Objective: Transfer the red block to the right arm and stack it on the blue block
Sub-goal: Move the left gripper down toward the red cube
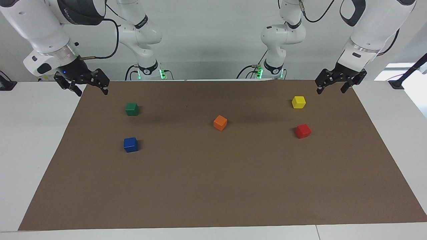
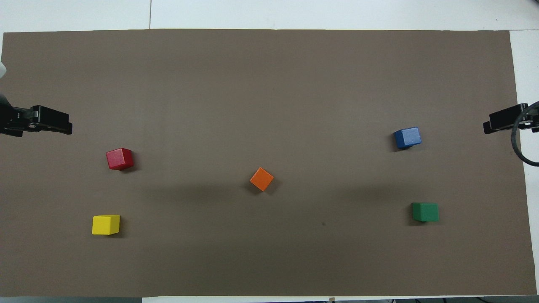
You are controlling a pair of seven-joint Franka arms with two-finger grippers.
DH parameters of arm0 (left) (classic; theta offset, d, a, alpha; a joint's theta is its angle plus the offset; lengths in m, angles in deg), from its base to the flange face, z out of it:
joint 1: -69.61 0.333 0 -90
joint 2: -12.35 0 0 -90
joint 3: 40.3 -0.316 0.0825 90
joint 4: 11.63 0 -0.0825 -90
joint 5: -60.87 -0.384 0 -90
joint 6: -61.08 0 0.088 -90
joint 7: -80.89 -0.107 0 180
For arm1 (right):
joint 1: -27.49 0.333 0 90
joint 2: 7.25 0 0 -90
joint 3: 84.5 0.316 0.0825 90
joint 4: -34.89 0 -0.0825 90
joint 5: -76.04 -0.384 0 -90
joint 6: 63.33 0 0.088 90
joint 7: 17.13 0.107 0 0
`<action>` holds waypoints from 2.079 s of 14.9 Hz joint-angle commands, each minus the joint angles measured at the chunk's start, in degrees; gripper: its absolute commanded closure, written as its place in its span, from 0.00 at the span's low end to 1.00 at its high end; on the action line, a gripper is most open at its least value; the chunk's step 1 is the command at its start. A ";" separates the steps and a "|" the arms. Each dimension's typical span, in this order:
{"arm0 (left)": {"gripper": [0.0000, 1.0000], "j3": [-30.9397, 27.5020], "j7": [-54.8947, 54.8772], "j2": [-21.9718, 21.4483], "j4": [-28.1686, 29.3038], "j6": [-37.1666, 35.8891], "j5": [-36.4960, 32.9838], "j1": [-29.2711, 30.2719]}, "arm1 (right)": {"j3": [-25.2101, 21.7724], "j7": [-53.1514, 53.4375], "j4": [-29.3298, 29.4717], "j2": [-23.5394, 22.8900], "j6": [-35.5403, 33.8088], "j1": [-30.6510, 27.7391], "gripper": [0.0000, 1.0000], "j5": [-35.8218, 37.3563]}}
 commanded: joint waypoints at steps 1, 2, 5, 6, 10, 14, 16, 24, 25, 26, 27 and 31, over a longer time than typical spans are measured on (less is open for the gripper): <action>0.00 -0.23 -0.70 0.10 -0.05 -0.22 -0.49 -0.28 | 0.68 -1.04 -1.71 1.43 0.80 -0.76 0.00 0.62; 0.00 -0.32 -0.78 0.01 0.21 -0.22 -0.49 -0.28 | 0.59 -0.95 -1.71 1.43 0.71 -0.85 0.00 0.62; 0.00 -0.67 -0.52 -0.60 1.87 0.66 -0.58 -0.28 | 0.68 -0.95 -1.71 1.43 0.80 -0.59 0.00 0.62; 0.00 -0.76 -0.52 -0.52 2.05 0.75 -0.58 -0.02 | 0.68 -0.95 -1.71 1.43 0.71 -0.50 0.00 0.62; 0.00 -1.03 -0.43 -0.43 7.83 8.18 -0.58 1.48 | 0.59 -0.77 -1.71 1.43 0.80 -0.85 0.00 0.62; 0.00 -1.11 -0.17 0.10 16.10 17.60 -0.58 1.92 | 0.59 -0.51 -1.89 1.43 1.15 -2.08 0.00 0.62; 0.00 -1.03 0.88 0.53 18.48 21.56 -0.58 2.01 | 0.59 -1.38 -2.32 1.61 0.80 -2.26 0.00 0.62; 0.00 -1.11 2.02 6.86 25.95 35.89 -0.58 2.62 | 0.68 -0.69 -11.19 4.59 10.88 -2.87 0.00 0.62; 0.00 -1.11 4.20 7.91 26.22 36.34 -0.58 2.62 | 0.68 -0.51 -11.64 4.51 12.04 -2.70 0.00 0.62; 0.00 -1.11 7.70 8.88 26.31 36.69 -0.58 2.36 | 0.68 -0.42 -11.73 4.16 12.74 -2.61 0.00 0.62; 0.00 -1.11 10.00 9.50 26.57 37.04 -0.58 1.92 | 0.68 -0.51 -11.73 3.72 14.06 -2.43 0.00 0.62; 0.00 -1.11 10.82 10.56 28.76 38.71 -0.58 1.66 | 1.02 -0.95 -15.84 3.80 15.29 -2.08 0.00 0.62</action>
